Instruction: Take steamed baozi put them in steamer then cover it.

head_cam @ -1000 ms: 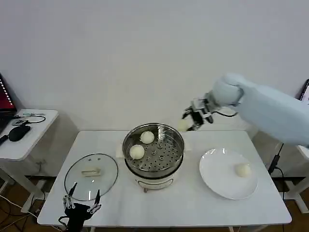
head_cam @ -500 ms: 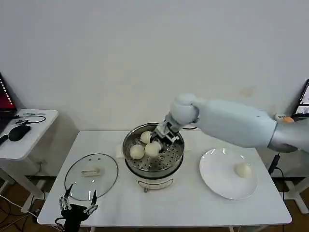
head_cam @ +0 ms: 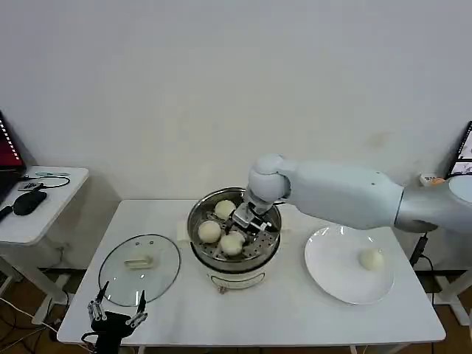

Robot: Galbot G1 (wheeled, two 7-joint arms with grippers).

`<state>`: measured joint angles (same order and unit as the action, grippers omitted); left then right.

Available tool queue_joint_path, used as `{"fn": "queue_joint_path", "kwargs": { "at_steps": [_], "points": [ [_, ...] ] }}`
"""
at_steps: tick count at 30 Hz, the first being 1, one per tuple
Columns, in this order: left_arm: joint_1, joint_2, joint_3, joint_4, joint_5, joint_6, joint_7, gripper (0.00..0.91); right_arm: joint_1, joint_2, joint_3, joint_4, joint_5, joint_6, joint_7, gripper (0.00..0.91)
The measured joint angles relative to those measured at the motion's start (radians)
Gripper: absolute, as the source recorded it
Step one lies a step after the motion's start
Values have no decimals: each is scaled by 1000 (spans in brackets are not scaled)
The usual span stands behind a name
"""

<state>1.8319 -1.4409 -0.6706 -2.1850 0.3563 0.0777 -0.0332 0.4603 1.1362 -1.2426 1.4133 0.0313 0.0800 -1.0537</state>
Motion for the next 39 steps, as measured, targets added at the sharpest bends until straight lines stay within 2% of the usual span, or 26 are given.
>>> {"fn": "queue_joint_path", "kwargs": {
  "at_steps": [13,14,15,30,35,39],
  "points": [
    [0,0,1,0,0,-1,-2,907,1,-6,-21,10,-23,52,-15,605],
    [1,0,1,0,-1,-1,-2,907,1,-7,-24,12,-24,54,-15,796],
    [1,0,1,0,-1,-1,-2,907,1,-7,-26,13,-25,55,-15,907],
    [-5,8,13,-4,0,-1,-1,907,28,-31,-12,10,-16,62,12,907],
    [-13,20,18,2,-1,1,-1,907,50,-66,19,-4,23,29,26,907],
    [-24,33,16,4,-11,4,2,907,73,-116,50,-1,71,-47,51,907]
  ]
}}
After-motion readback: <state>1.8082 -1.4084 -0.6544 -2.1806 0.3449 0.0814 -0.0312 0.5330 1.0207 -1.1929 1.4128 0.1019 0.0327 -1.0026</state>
